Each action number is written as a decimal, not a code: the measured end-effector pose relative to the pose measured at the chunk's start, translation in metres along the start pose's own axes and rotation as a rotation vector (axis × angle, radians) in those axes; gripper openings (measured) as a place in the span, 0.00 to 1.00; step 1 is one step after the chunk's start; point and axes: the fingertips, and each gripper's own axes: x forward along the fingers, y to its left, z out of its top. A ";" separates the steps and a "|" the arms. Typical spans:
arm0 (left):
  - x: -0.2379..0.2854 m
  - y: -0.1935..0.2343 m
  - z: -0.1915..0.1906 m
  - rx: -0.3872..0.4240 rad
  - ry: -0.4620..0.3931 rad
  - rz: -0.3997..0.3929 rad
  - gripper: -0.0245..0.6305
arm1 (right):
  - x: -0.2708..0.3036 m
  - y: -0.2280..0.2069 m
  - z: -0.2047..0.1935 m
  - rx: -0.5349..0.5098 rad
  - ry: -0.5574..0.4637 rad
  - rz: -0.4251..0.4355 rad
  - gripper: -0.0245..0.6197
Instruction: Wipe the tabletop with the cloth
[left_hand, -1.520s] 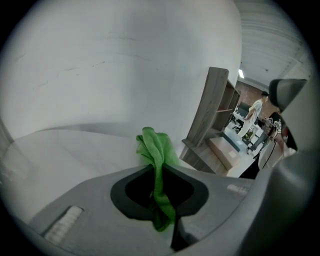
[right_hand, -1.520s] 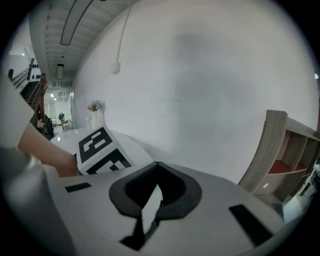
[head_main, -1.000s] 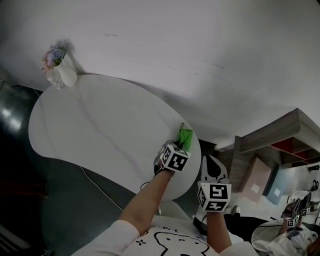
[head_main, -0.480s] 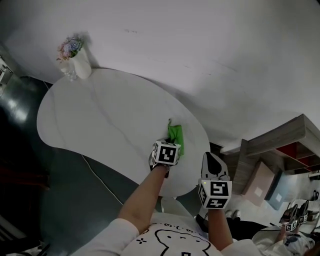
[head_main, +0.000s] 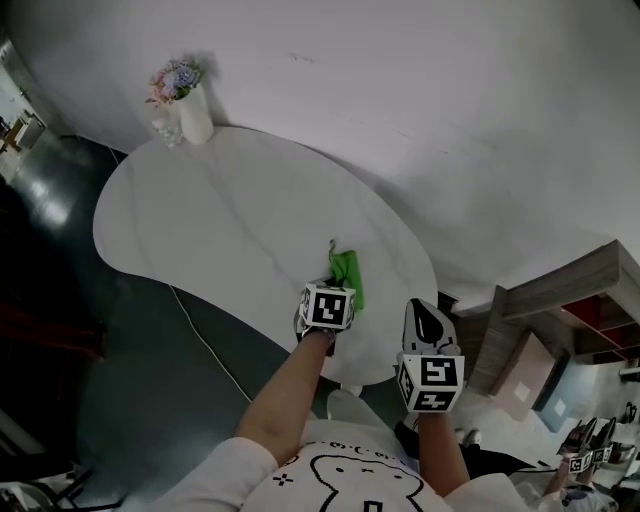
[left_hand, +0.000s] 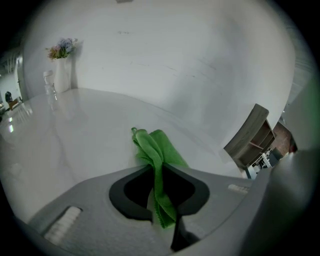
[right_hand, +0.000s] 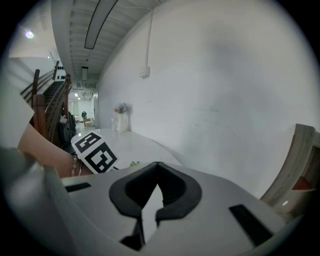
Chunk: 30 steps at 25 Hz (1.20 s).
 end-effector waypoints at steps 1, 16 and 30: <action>-0.004 0.005 -0.002 -0.009 -0.002 0.008 0.14 | 0.000 0.004 0.001 -0.003 -0.003 0.009 0.04; -0.062 0.078 -0.047 -0.111 -0.029 0.110 0.16 | 0.012 0.065 0.022 -0.062 -0.040 0.137 0.04; -0.112 0.123 -0.089 -0.196 -0.037 0.190 0.16 | 0.017 0.103 0.033 -0.100 -0.066 0.233 0.04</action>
